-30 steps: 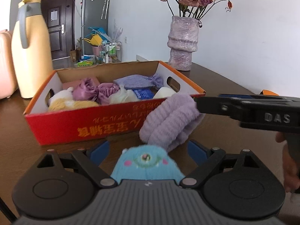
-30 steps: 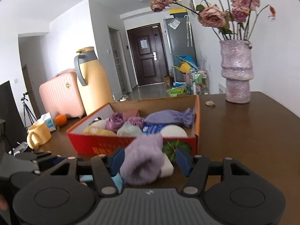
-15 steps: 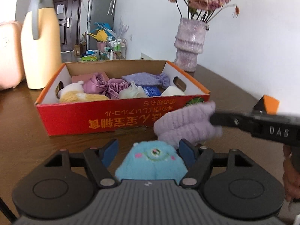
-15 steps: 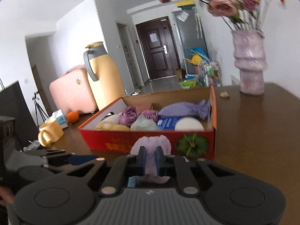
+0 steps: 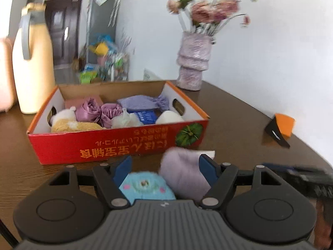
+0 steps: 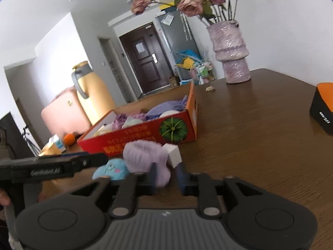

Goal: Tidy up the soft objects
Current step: 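Lift the headband with the right tool while the left tool closes on it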

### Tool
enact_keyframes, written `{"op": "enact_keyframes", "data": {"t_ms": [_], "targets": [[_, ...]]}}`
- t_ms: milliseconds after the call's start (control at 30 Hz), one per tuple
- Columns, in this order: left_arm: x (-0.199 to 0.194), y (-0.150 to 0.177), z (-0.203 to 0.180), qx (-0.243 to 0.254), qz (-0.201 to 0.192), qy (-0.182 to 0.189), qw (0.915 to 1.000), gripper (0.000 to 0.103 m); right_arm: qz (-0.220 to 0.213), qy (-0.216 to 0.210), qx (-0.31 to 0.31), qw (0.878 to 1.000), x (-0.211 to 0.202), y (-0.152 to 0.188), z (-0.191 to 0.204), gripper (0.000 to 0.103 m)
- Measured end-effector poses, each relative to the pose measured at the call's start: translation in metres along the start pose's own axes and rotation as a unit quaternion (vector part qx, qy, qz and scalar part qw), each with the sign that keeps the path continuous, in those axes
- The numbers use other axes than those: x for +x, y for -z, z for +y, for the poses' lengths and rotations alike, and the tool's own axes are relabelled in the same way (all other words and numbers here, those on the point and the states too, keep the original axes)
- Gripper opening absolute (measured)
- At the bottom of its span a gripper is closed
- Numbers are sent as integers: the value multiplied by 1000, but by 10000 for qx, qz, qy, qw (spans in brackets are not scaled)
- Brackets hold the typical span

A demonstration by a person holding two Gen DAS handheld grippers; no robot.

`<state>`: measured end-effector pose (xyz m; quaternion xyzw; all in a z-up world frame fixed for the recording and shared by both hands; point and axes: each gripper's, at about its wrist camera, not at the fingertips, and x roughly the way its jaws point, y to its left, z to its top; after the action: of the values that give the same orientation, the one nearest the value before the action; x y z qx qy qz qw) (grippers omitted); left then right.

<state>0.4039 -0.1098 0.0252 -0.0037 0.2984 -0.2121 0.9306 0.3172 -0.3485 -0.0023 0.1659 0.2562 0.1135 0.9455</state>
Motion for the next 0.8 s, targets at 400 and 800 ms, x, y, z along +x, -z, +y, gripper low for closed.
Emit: {"op": "enact_keyframes", "data": {"t_ms": [400,800], "targets": [[54,-4,-1,95,739,472,9961,22,208,-219,436,9986,47,-5,5,37],[-10,35,-22,-12,790,839,9933,14,169,201,-65,9996,40,3,13,13]]}}
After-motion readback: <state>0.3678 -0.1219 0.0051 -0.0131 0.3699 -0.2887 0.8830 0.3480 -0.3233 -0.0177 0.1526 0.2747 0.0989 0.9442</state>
